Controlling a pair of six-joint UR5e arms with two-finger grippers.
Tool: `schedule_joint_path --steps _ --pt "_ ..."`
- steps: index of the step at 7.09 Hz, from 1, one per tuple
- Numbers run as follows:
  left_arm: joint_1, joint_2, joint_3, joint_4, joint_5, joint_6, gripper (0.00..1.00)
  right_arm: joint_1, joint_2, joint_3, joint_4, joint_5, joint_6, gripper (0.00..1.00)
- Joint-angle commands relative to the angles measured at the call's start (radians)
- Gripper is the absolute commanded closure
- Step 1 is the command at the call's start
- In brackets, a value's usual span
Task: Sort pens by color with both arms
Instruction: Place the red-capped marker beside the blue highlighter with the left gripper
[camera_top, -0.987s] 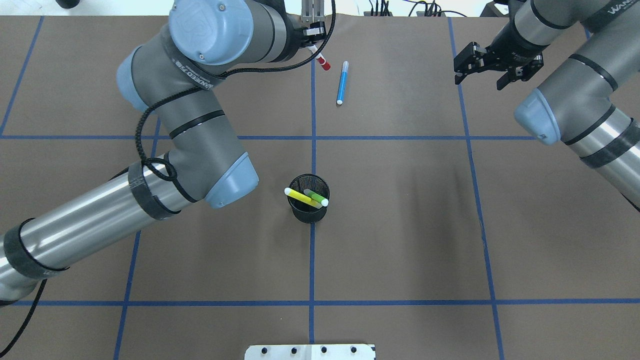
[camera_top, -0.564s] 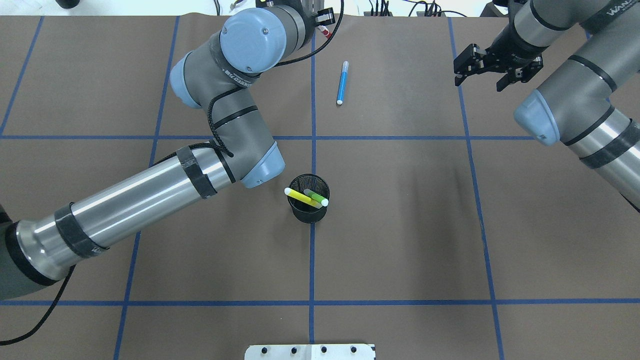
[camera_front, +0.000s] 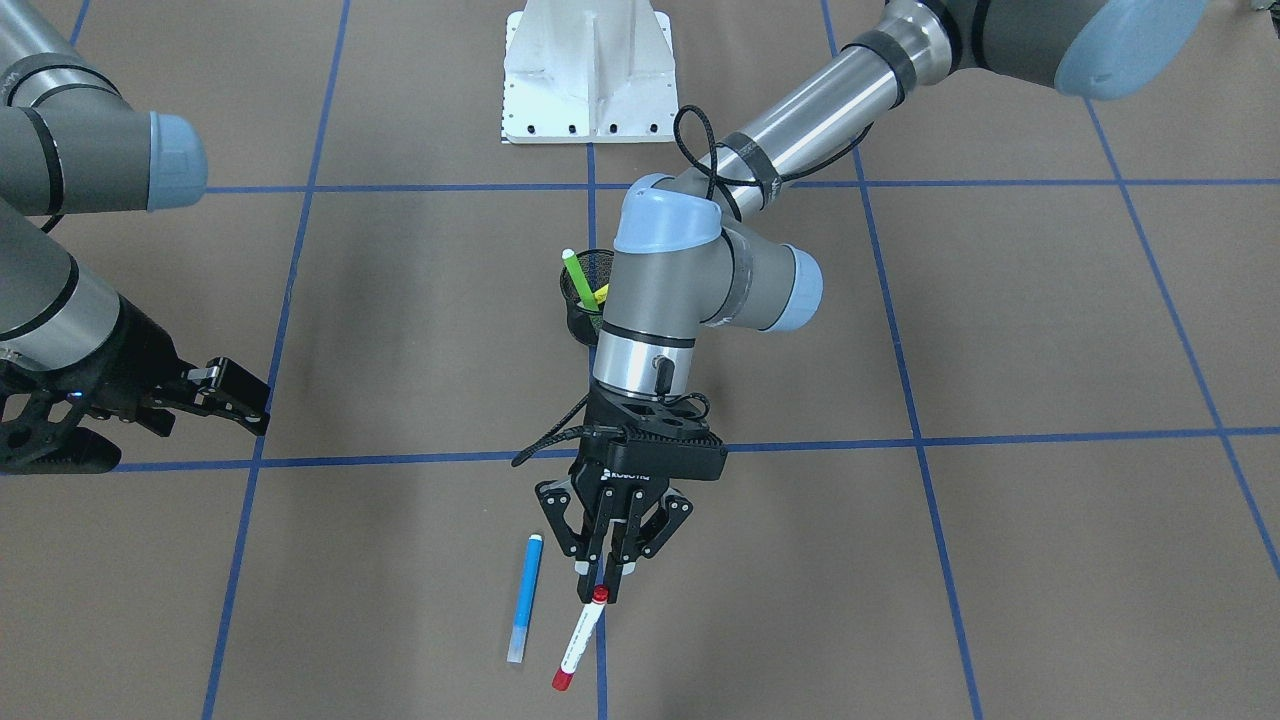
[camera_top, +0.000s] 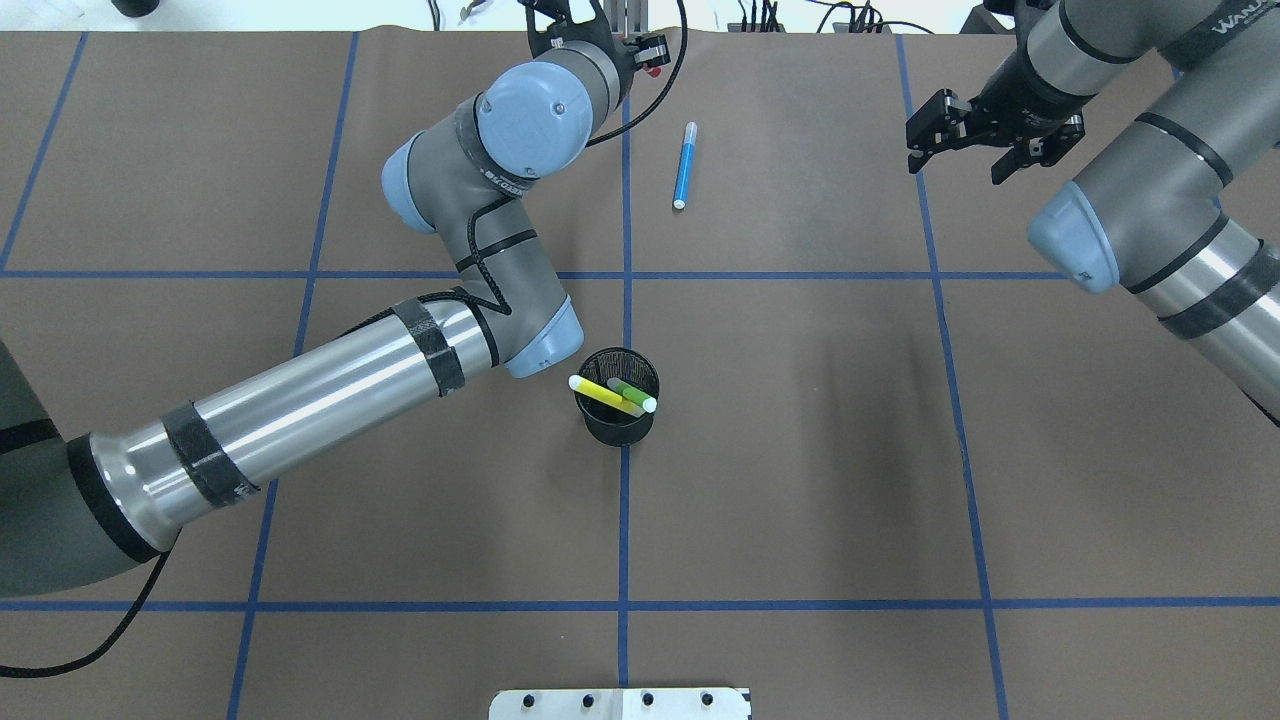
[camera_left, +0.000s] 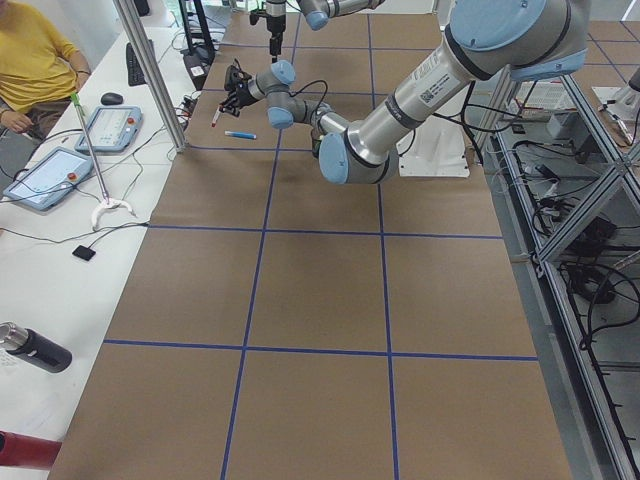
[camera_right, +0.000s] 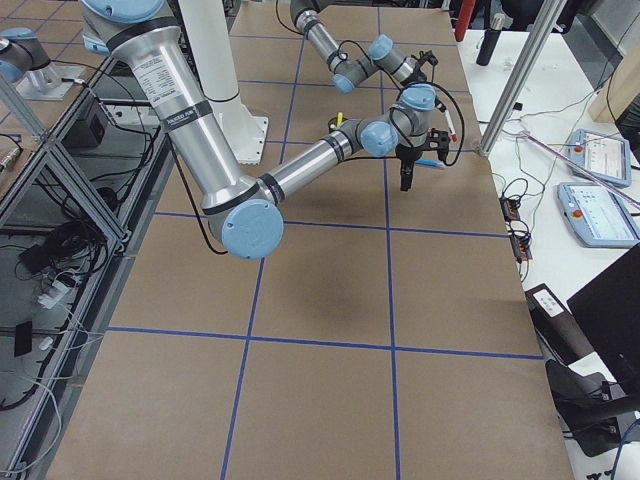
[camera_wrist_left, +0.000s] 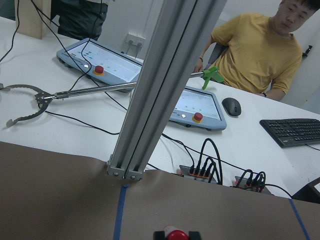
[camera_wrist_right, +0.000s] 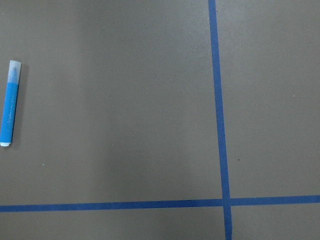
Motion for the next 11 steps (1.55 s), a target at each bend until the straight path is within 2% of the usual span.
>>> schedule_joint_path --steps 1,3,8,9,10,11 --pt "-0.001 0.003 0.028 -0.029 0.017 0.000 1.00 -0.001 -0.002 -0.007 0.026 -0.002 0.000 0.01" --pt "-0.001 0.014 0.067 -0.083 0.031 -0.001 1.00 -0.010 0.001 -0.004 0.034 -0.003 0.000 0.01" --pt "0.064 0.033 0.058 -0.108 0.033 -0.001 1.00 -0.014 0.001 0.000 0.034 -0.008 0.002 0.01" --pt "0.067 0.033 0.057 -0.106 0.033 -0.001 0.60 -0.014 0.001 -0.002 0.034 -0.009 0.002 0.01" --pt "0.068 0.033 0.051 -0.106 0.033 -0.001 0.38 -0.014 0.001 -0.004 0.034 -0.008 0.002 0.01" --pt "0.070 0.034 0.037 -0.106 0.033 -0.003 0.23 -0.014 0.001 -0.004 0.034 -0.009 0.002 0.01"
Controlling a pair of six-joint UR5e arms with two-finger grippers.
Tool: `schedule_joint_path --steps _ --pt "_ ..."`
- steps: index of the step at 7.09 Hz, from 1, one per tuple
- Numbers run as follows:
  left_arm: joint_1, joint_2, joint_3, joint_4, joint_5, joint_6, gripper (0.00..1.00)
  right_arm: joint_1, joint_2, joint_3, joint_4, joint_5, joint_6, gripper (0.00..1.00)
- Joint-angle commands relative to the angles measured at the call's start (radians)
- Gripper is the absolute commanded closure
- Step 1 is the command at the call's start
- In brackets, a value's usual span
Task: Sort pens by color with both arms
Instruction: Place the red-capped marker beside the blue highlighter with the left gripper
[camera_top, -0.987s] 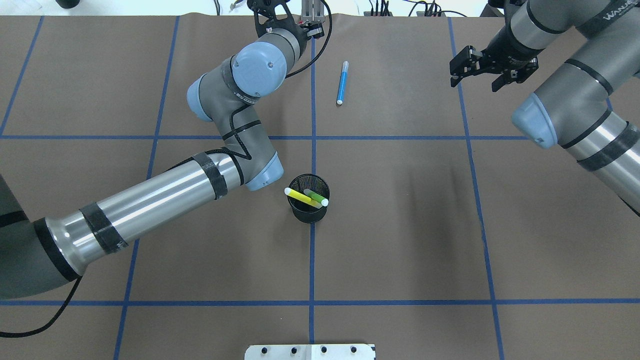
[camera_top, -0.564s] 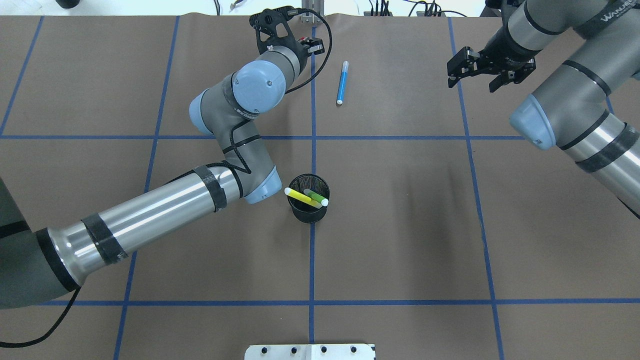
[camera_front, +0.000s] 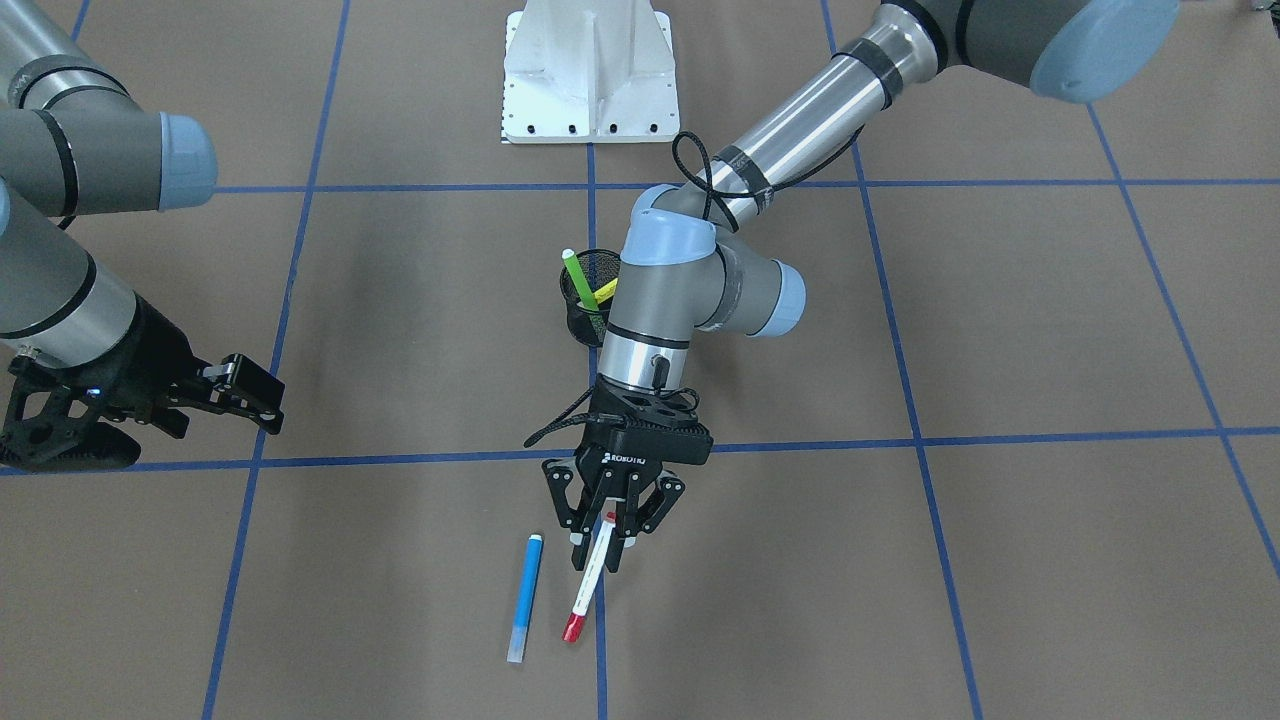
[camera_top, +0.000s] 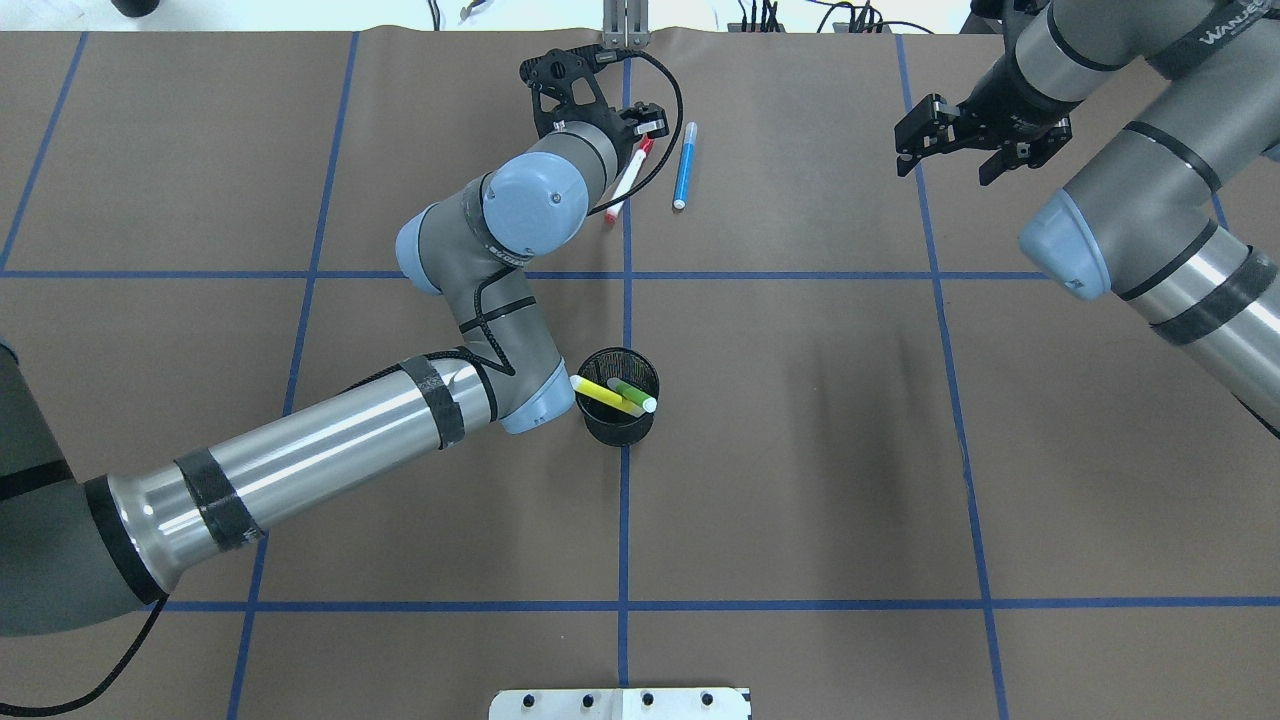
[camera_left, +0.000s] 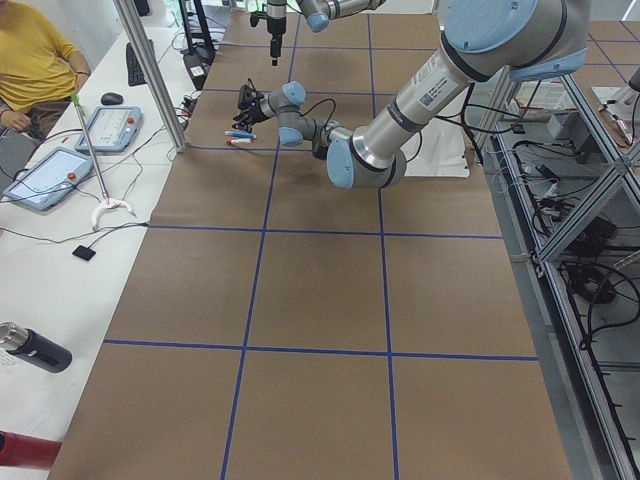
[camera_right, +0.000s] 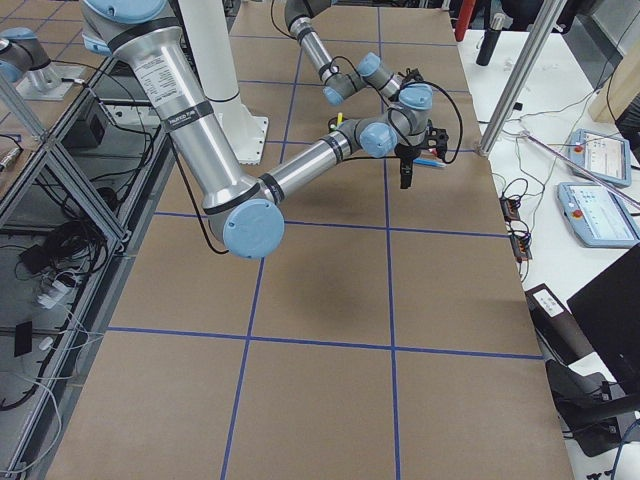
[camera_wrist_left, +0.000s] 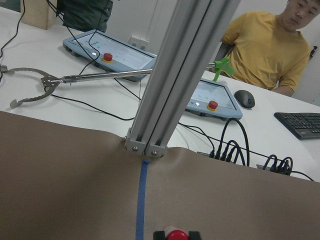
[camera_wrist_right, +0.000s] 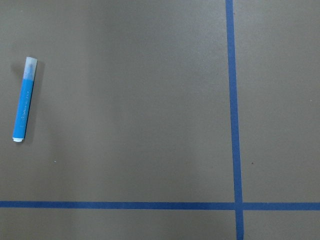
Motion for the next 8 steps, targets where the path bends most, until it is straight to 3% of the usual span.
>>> schedule_joint_path --steps 1,2,3,4,5,8 --pt "0.004 0.009 -0.028 0.000 -0.001 -0.001 0.18 0.000 0.002 -0.003 0.000 -0.001 0.000 0.01" --pt "0.003 0.018 -0.065 0.005 -0.014 0.002 0.02 0.000 0.002 -0.003 0.000 -0.001 0.002 0.01" --pt "0.003 0.038 -0.100 0.012 -0.023 0.013 0.01 0.000 0.009 -0.003 0.000 0.001 0.012 0.01" --pt "-0.008 0.056 -0.149 0.093 -0.096 0.038 0.01 0.000 0.014 0.007 0.000 0.005 0.017 0.01" --pt "-0.029 0.073 -0.230 0.239 -0.183 0.060 0.01 0.000 0.014 0.016 -0.002 0.007 0.018 0.01" --pt "-0.102 0.264 -0.542 0.501 -0.449 0.184 0.01 -0.003 0.006 0.077 -0.012 0.008 0.064 0.01"
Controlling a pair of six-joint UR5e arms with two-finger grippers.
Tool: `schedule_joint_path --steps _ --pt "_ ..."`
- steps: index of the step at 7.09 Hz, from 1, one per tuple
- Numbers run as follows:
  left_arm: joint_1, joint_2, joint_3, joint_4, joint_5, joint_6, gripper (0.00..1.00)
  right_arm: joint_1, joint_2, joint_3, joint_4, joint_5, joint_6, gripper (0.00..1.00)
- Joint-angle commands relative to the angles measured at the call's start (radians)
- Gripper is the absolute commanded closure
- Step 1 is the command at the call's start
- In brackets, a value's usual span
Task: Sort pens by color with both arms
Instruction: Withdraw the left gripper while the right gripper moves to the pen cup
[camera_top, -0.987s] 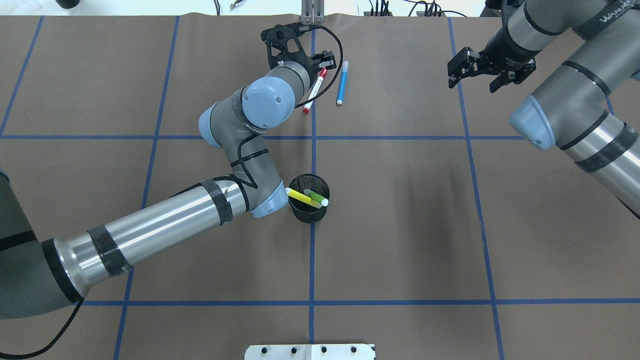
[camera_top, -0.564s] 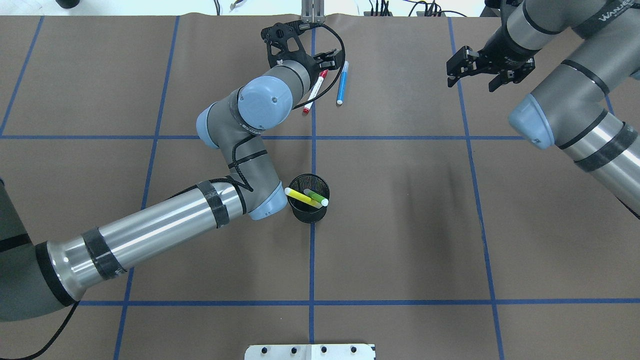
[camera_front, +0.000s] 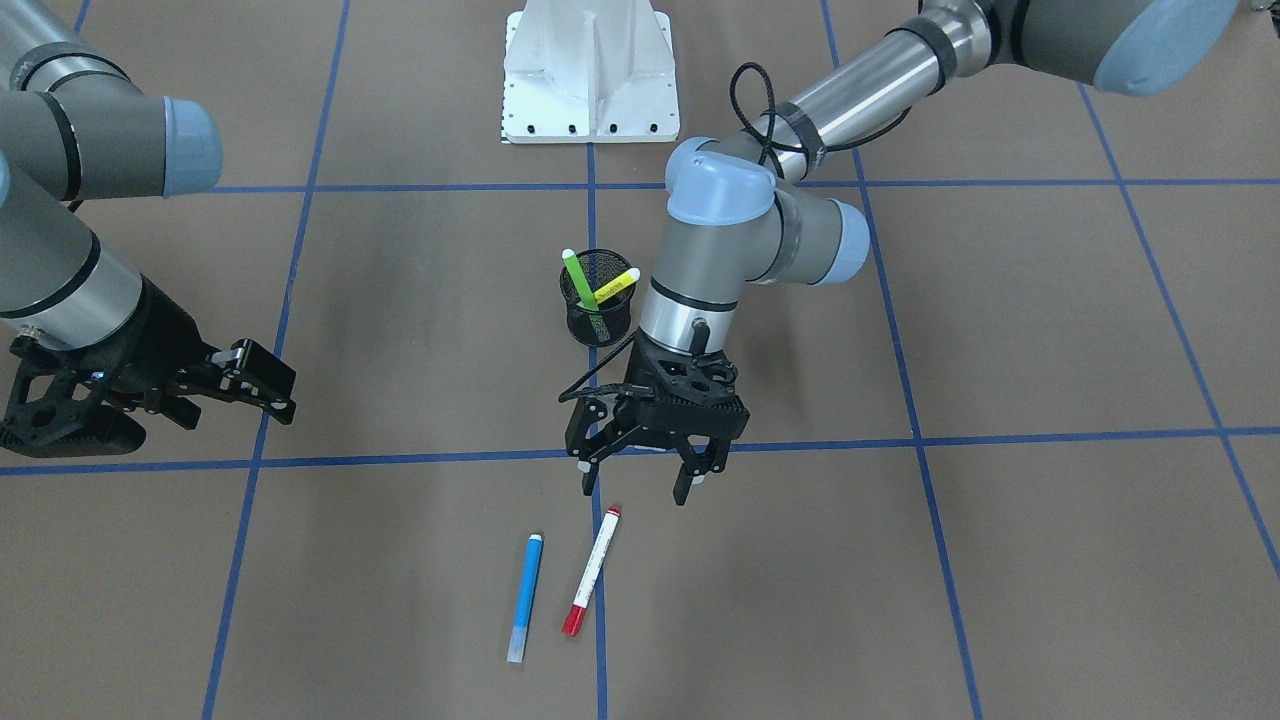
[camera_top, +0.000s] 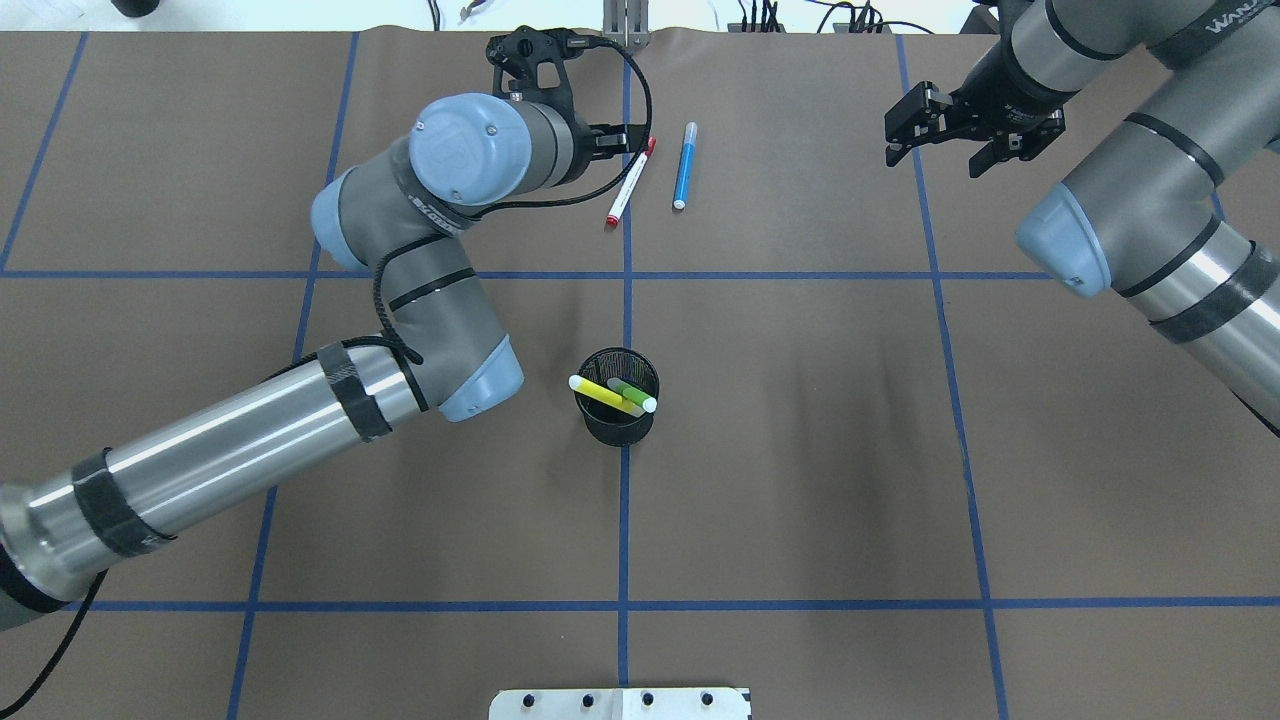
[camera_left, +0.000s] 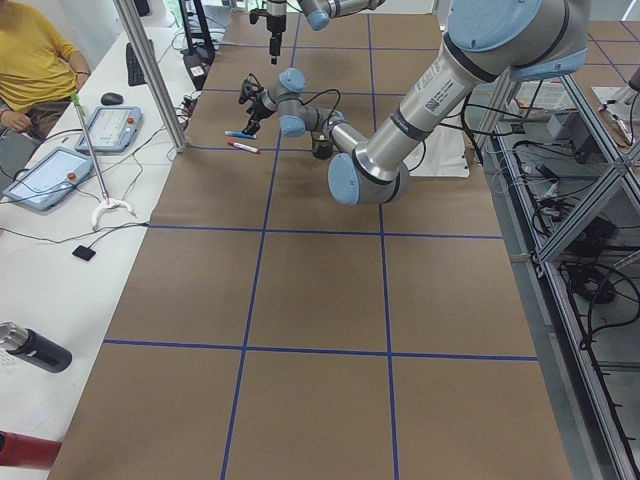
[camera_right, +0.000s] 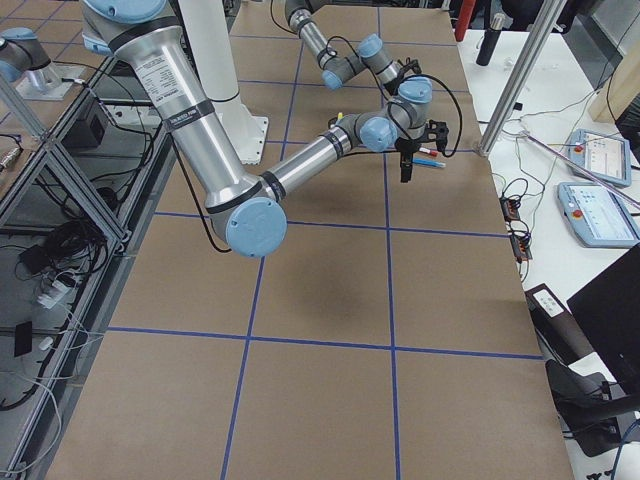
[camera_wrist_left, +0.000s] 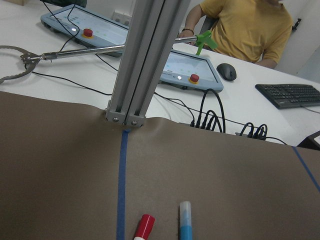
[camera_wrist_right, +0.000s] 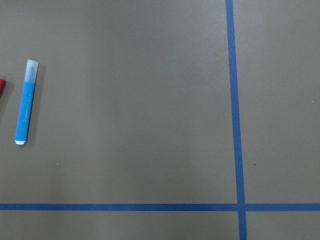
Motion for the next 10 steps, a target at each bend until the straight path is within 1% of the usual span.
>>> schedule_joint_path --steps 1,2,3,4,5,6,7,8,9,10 --pt "-0.054 0.123 -0.245 0.258 -0.195 0.115 0.01 -0.028 -0.005 0.053 -0.007 -0.001 0.079 0.01" --pt "-0.070 0.154 -0.366 0.420 -0.259 0.180 0.01 -0.063 -0.002 0.077 -0.005 -0.004 0.139 0.01" --pt "-0.101 0.170 -0.458 0.557 -0.333 0.253 0.01 -0.098 0.003 0.100 -0.002 -0.004 0.210 0.01" --pt "-0.148 0.186 -0.517 0.662 -0.461 0.318 0.01 -0.143 0.008 0.122 0.004 -0.012 0.275 0.01" --pt "-0.196 0.202 -0.534 0.704 -0.587 0.385 0.01 -0.184 0.009 0.148 0.021 -0.021 0.318 0.01" --pt "-0.222 0.234 -0.537 0.709 -0.673 0.444 0.01 -0.236 0.009 0.168 0.068 -0.061 0.382 0.01" --pt "-0.221 0.251 -0.546 0.709 -0.683 0.449 0.01 -0.313 0.009 0.170 0.149 -0.152 0.483 0.01" --pt "-0.219 0.260 -0.543 0.709 -0.682 0.449 0.01 -0.397 0.009 0.170 0.209 -0.262 0.551 0.02" --pt "-0.219 0.262 -0.539 0.707 -0.682 0.449 0.01 -0.468 0.009 0.180 0.217 -0.359 0.581 0.05" --pt "-0.219 0.263 -0.536 0.707 -0.679 0.449 0.01 -0.520 0.008 0.185 0.216 -0.413 0.585 0.15"
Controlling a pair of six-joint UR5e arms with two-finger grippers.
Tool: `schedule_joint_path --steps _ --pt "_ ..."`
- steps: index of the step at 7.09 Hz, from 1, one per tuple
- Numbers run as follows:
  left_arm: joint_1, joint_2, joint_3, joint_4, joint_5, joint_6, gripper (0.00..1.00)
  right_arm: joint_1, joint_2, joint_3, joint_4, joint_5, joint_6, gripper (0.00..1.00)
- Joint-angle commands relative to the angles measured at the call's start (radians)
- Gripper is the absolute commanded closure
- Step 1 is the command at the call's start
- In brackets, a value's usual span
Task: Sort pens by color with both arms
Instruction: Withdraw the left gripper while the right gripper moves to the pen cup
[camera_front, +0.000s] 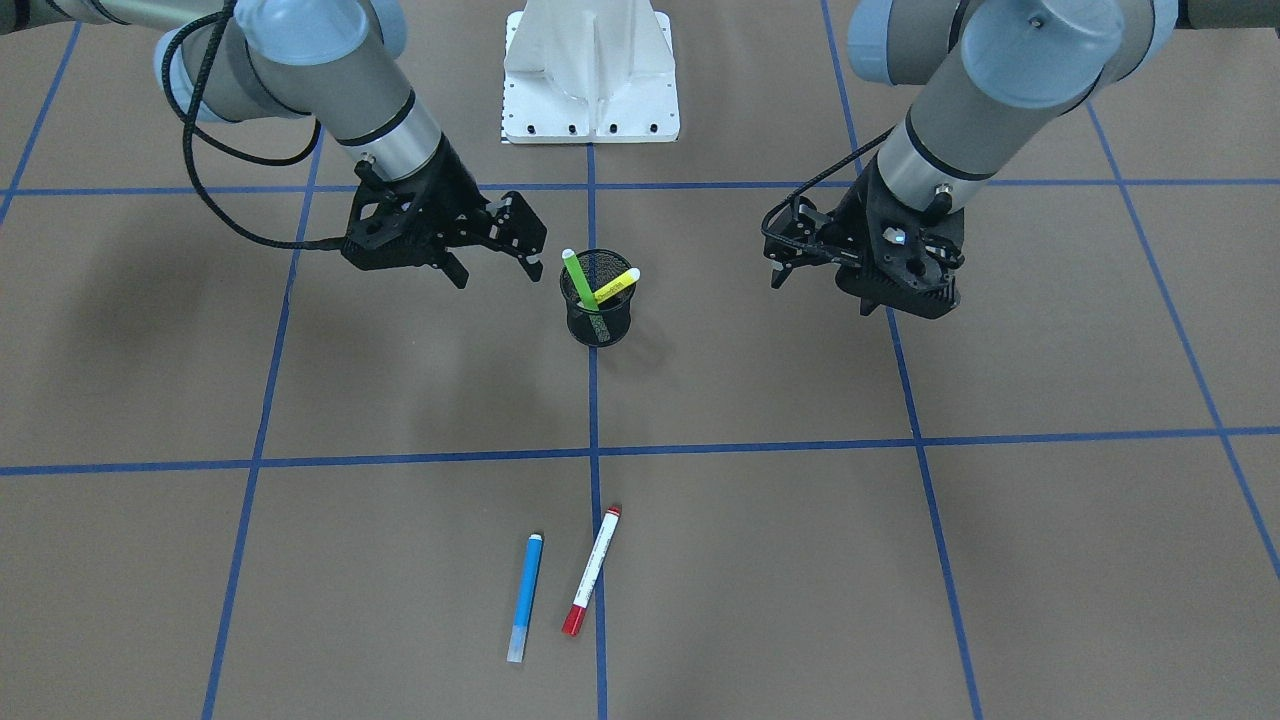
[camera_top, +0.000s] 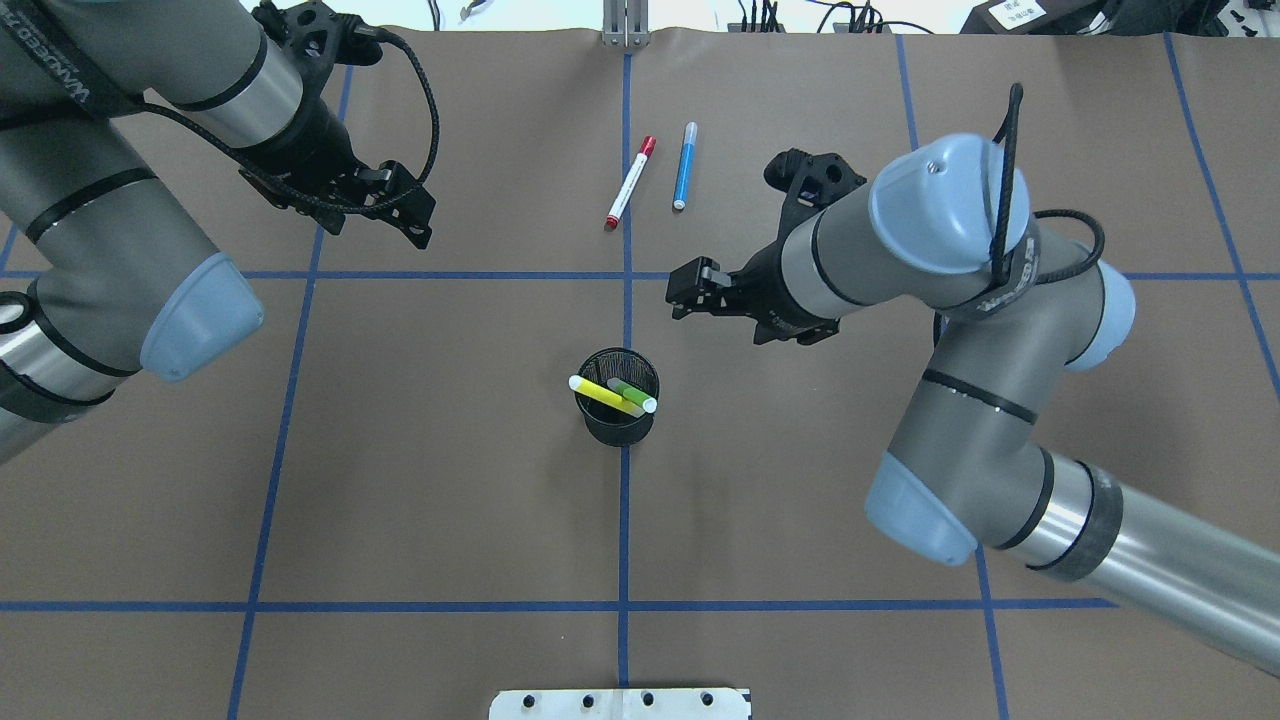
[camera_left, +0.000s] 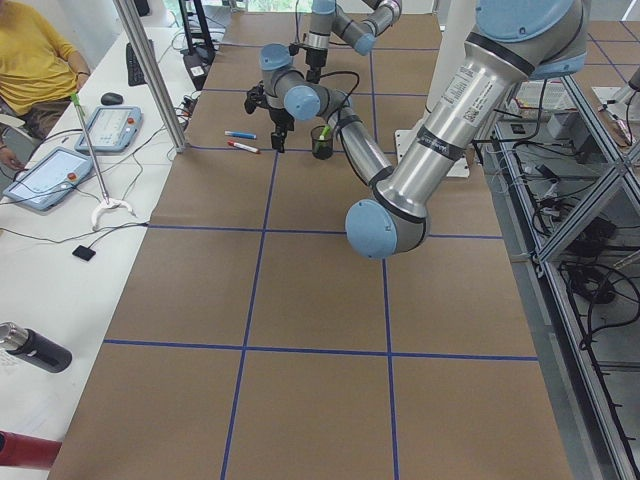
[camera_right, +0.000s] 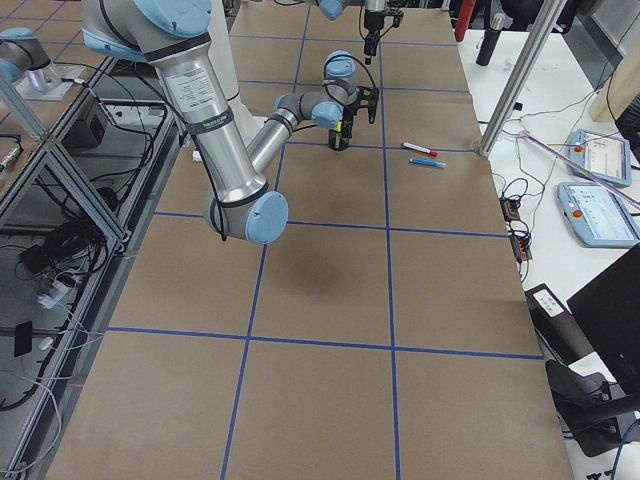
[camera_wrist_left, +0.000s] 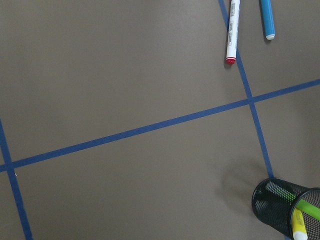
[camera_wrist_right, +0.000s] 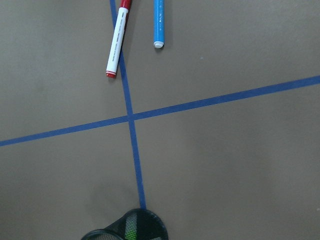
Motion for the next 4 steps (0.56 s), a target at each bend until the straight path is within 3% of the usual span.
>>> schedule_joint_path --steps 1,4 --pt "-0.001 0.004 0.005 -0.002 0.002 0.001 0.01 -0.119 -0.001 0.010 0.006 -0.142 0.054 0.27" --pt "0.001 0.011 0.003 -0.008 0.000 0.001 0.01 -0.201 0.003 0.004 -0.001 -0.275 0.082 0.41"
